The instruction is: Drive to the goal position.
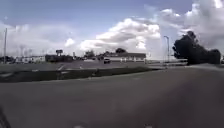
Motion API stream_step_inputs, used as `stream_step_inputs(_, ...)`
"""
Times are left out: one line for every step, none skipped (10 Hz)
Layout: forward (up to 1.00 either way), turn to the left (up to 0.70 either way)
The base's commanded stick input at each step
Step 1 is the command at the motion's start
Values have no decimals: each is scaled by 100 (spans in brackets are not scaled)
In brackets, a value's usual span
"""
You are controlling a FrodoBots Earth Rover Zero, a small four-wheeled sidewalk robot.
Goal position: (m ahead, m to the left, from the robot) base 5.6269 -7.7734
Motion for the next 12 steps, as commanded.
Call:
stream_step_inputs(70,-35)
stream_step_inputs(70,-35)
stream_step_inputs(70,-35)
stream_step_inputs(70,-35)
stream_step_inputs(70,-35)
stream_step_inputs(70,-35)
stream_step_inputs(70,-35)
stream_step_inputs(70,-35)
stream_step_inputs(70,-35)
stream_step_inputs(70,-35)
stream_step_inputs(70,-35)
stream_step_inputs(70,0)
